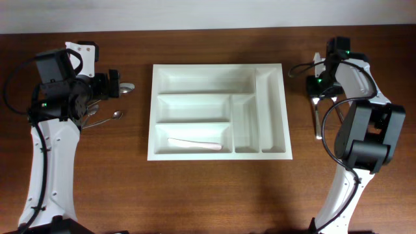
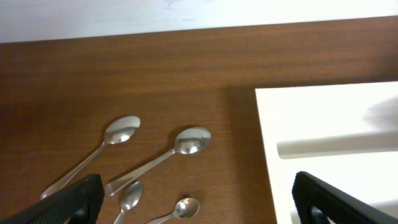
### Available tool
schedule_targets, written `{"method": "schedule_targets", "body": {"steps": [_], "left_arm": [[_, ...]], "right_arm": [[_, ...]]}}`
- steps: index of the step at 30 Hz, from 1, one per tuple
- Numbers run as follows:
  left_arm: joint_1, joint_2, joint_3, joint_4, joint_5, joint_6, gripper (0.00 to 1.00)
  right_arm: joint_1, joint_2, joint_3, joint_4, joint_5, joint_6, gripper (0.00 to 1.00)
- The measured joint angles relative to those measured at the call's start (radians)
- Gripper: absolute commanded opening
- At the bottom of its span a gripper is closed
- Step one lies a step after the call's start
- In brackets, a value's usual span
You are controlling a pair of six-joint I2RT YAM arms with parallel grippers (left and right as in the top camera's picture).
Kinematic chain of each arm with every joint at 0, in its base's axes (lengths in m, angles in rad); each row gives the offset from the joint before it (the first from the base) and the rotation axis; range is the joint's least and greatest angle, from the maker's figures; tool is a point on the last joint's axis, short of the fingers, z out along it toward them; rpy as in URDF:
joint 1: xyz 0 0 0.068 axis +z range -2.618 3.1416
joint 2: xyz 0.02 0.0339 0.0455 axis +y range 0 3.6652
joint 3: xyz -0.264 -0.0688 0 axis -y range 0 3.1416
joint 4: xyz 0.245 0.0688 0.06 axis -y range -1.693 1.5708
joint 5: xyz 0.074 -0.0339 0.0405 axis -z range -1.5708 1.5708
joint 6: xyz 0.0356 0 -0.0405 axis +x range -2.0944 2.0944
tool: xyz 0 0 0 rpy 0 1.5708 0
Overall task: Pack container
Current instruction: 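Lower right gripper and grasp the leftmost silver fork, then carry the fork into the tray's right narrow compartment and release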
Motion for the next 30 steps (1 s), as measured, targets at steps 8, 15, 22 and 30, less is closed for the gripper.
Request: {"method": "schedule_targets", "body": {"steps": [8,15,22,30], "left_arm": [[0.000,0.000,0.000,0.000,0.000,0.000,0.99],[0.000,0.000,0.000,0.000,0.000,0.000,0.99],[0.000,0.000,0.000,0.000,0.000,0.000,0.99],[0.000,0.000,0.000,0.000,0.000,0.000,0.99]], "right_arm": [[0.000,-0.002,0.116,-0.135,-0.045,0.002,0.27],[0.003,-0.010,0.201,-0.179,-0.077,0.023,0.23],[0.004,-0.013,0.204,-0.201,-0.081,0.032,0.23],[0.021,-0.034,0.204,-0.220,-0.084,0.053,0.23]]}}
